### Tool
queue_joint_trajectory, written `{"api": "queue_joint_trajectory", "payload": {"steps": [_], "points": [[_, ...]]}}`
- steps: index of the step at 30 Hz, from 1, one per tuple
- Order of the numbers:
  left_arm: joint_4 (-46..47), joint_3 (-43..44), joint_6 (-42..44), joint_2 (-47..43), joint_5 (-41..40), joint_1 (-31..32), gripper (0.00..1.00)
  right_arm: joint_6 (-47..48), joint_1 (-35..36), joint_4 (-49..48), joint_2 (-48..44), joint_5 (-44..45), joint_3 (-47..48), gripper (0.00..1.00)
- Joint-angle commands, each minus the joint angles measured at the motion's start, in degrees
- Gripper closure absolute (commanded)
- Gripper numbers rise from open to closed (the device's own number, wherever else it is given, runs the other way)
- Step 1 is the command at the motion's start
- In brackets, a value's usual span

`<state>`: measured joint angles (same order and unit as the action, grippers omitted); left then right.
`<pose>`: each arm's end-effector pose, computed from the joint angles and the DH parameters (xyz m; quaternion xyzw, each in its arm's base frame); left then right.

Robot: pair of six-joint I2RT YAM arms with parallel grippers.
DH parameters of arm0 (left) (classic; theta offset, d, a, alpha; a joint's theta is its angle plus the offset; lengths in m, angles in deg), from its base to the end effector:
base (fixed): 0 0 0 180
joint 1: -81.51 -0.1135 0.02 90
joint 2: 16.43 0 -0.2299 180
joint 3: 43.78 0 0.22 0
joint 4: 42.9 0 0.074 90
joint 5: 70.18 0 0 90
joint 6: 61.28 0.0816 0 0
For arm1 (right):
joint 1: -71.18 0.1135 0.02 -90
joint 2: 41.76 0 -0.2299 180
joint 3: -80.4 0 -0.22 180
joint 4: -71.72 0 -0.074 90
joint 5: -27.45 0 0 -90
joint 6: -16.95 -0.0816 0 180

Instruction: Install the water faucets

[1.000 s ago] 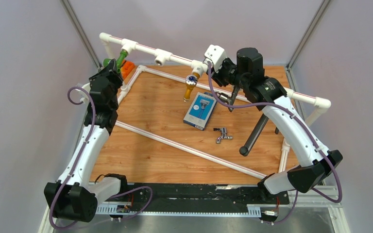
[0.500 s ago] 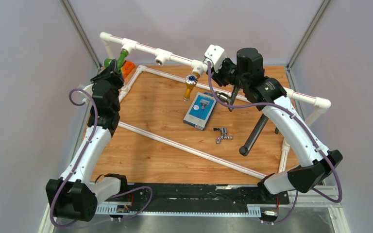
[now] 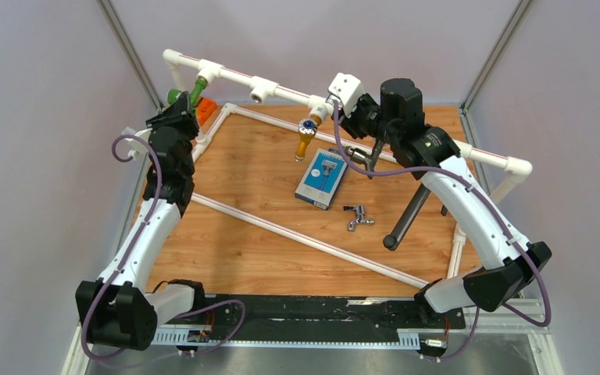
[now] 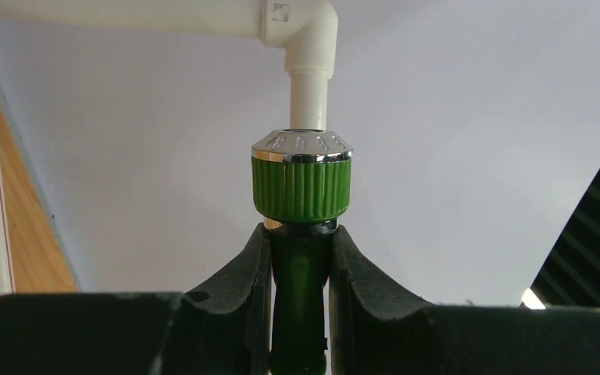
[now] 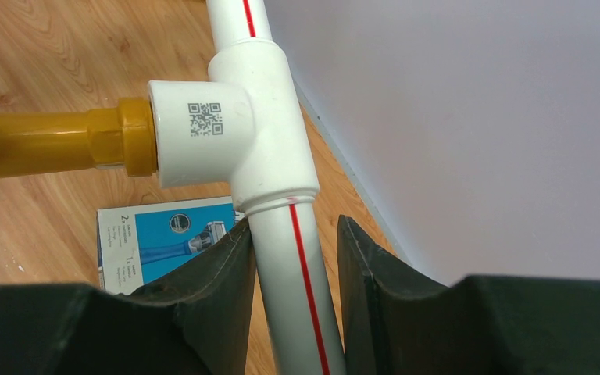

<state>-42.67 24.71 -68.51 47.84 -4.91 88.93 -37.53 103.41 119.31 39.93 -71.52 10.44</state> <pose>0.2893 -0.0032 0.3483 -0.5796 0.3589 -0.4786 0.5533 0.2693 0.1848 0.3945 -0.4907 0.6496 0.0472 0.5788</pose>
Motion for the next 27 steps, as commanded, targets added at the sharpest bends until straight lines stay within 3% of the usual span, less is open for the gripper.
{"api": "queue_joint_trajectory", "payload": {"steps": [1,18,27], "points": [[1.17,-0.28,8.28,4.02,6.27,1.46,1.0,-11.27,5.74,8.66,-0.74,-8.43,-2.54,1.0],[11.01,-2.3,26.82,6.92,7.68,0.58,1.0,-10.13,6.79,8.75,-1.45,-8.78,-3.16,1.0],[20.33,-6.08,32.54,9.99,15.48,-1.79,1.0,-9.16,7.41,8.75,-2.15,-8.78,-3.6,1.0]]}}
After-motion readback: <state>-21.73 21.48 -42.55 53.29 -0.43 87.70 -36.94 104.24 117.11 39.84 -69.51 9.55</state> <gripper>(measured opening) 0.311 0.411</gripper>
